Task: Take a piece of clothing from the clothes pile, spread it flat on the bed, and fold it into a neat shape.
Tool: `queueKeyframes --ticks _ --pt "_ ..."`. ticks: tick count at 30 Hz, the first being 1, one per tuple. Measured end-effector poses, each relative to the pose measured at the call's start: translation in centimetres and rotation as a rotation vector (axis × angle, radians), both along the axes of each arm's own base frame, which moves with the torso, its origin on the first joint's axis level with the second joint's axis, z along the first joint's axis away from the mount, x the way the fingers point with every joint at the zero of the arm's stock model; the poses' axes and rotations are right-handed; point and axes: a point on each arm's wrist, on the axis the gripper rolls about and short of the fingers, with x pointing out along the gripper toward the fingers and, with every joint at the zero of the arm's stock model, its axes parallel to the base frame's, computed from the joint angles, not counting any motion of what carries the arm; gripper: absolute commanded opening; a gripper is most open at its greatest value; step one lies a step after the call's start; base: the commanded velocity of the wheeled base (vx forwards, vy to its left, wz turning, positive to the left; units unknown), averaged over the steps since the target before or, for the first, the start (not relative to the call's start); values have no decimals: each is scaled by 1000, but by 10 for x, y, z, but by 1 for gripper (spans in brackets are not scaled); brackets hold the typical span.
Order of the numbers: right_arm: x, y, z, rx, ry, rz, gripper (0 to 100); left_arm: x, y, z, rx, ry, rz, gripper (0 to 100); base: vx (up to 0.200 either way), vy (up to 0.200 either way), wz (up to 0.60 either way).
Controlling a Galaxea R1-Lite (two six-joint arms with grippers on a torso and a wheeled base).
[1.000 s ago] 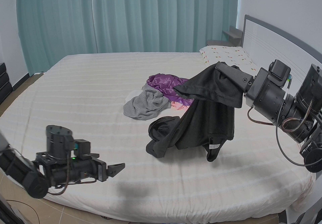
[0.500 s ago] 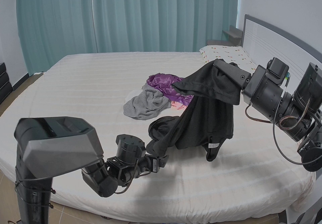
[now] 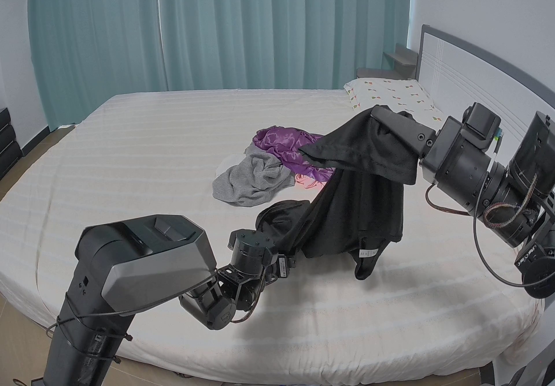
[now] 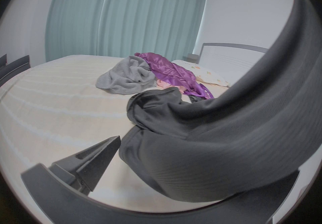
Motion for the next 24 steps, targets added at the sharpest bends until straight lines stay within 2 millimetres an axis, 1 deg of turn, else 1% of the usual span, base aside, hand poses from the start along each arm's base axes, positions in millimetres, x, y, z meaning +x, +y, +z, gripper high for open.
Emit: queueKeyframes --ticks 6,9,12,13,19,22,24 --pt "3 -6 12 14 -48 -29 0 9 9 -10 27 1 64 100 0 0 0" --pt "8 -11 22 32 -80 -56 0 17 19 -14 45 -5 119 100 0 0 0" --pt "12 -16 26 37 -92 -78 0 28 31 -17 46 -14 169 100 0 0 0" --pt "13 -16 26 37 -93 -82 0 31 34 -18 46 -15 179 0 0 0 0" --pt "21 -20 18 26 -68 -103 0 40 48 -19 9 -12 233 0 0 0 0" --pt "25 -21 14 19 -53 -112 0 38 47 -19 -4 -6 237 0 0 0 0" --pt "29 -23 9 9 -37 -123 0 37 48 -16 -20 -6 242 0 0 0 0"
